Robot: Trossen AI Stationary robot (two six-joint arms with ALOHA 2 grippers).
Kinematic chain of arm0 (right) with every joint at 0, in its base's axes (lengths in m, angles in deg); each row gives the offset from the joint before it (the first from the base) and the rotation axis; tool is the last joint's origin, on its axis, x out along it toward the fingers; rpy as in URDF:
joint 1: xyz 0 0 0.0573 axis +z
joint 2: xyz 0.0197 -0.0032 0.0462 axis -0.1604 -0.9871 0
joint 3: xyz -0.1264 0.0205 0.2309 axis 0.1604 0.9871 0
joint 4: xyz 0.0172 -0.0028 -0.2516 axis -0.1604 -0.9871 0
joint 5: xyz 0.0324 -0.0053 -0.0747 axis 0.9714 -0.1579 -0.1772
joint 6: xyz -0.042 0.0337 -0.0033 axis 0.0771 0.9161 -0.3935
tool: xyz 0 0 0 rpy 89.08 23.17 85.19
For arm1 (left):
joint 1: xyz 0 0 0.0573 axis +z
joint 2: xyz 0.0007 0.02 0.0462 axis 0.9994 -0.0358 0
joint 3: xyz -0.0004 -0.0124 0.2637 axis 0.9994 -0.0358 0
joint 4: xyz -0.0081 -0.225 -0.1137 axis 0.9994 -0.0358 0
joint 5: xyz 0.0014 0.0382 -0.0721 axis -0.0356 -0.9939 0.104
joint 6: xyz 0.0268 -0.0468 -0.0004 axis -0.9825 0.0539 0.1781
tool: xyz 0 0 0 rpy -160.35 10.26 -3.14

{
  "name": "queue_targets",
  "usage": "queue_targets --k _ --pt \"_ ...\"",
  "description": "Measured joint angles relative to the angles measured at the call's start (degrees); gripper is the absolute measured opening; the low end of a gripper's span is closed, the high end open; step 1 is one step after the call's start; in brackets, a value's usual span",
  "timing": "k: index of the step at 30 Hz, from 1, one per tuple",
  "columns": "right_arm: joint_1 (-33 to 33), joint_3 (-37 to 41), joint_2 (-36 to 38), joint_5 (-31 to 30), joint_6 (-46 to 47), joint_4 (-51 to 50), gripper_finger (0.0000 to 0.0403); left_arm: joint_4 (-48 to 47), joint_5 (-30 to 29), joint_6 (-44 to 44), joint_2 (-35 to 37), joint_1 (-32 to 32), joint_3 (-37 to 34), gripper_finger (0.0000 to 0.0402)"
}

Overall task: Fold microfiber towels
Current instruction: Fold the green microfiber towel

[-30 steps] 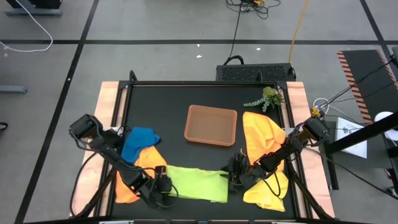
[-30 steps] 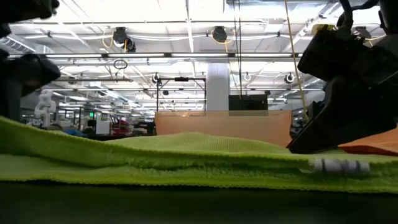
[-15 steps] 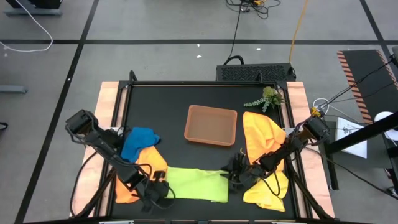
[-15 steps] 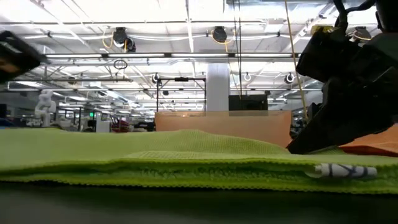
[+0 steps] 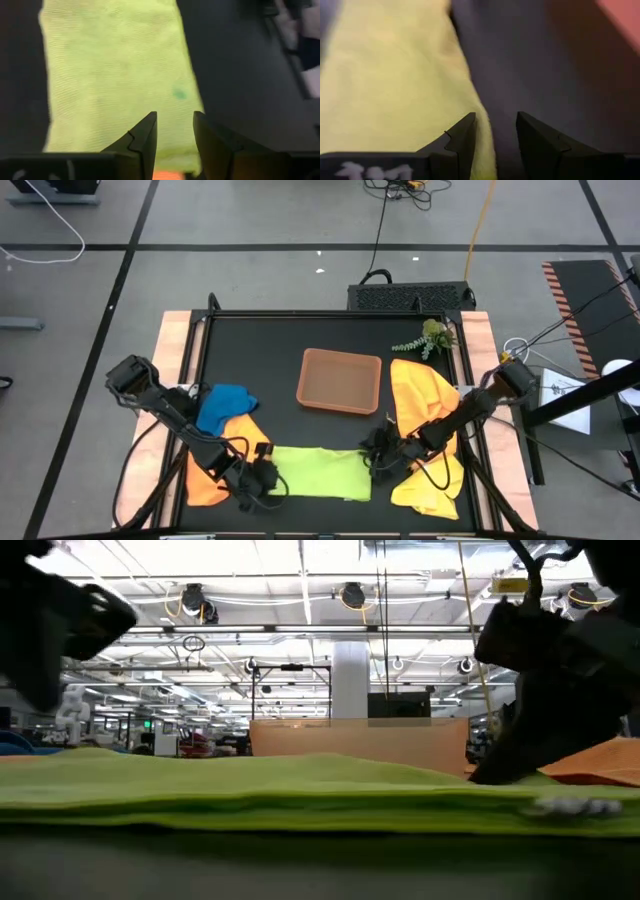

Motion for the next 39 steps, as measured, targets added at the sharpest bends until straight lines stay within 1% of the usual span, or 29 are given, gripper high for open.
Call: queue_targets --k 3,7,10,12,15,19,22,25,28,31,34,37,39 --pt "0.0 0.1 4.9 -0.2 1.9 -8.1 0.0137 0.1 -1.7 -4.3 0.0 2.8 0.0 0.0127" --pt "0.0 0.0 10.7 -1.5 3.5 -16.2 0.0137 1.4 -1.7 -8.7 0.0 7.3 0.0 0.0127" --pt "0.0 0.0 14.3 -1.5 3.4 -17.8 0.0137 2.7 -1.7 -11.8 0.0 10.4 0.0 0.0127" --pt "0.1 0.0 15.6 -1.5 3.0 -16.8 0.0137 4.9 -1.5 -14.3 0.0 12.4 0.0 0.0127" --pt "0.1 0.0 15.9 -1.2 4.5 -15.2 0.0137 10.7 1.8 -18.2 0.0 15.3 0.0 0.0127" --pt "-0.1 0.0 13.7 2.1 7.7 -13.7 0.0138 18.1 9.1 -23.5 0.0 18.6 0.0 0.0127" --pt "-0.1 0.1 11.5 3.4 11.2 -13.4 0.0143 21.2 12.1 -26.0 0.0 20.3 0.0 0.0127" --pt "-0.1 1.5 10.0 5.5 14.4 -10.3 0.0151 22.5 13.9 -27.2 0.0 21.4 0.0 0.0127" --pt "-0.1 4.8 9.2 7.7 16.2 -3.1 0.016 22.7 15.3 -26.6 0.0 22.2 0.0 0.0138" --pt "-0.1 8.6 9.2 7.8 16.5 5.1 0.0167 23.3 16.5 -25.5 0.0 22.7 0.0 0.0164" --pt "-0.1 12.1 9.2 7.7 17.9 10.5 0.0168 26.0 16.5 -25.5 -1.0 22.7 0.1 0.0197" --pt "-0.2 14.6 9.2 7.6 17.1 15.3 0.0162 26.9 16.5 -25.9 -1.7 22.7 -0.1 0.0225" --pt "-0.2 16.0 9.2 7.5 16.5 17.9 0.0154 29.9 16.5 -25.9 -3.0 23.1 0.3 0.0238"
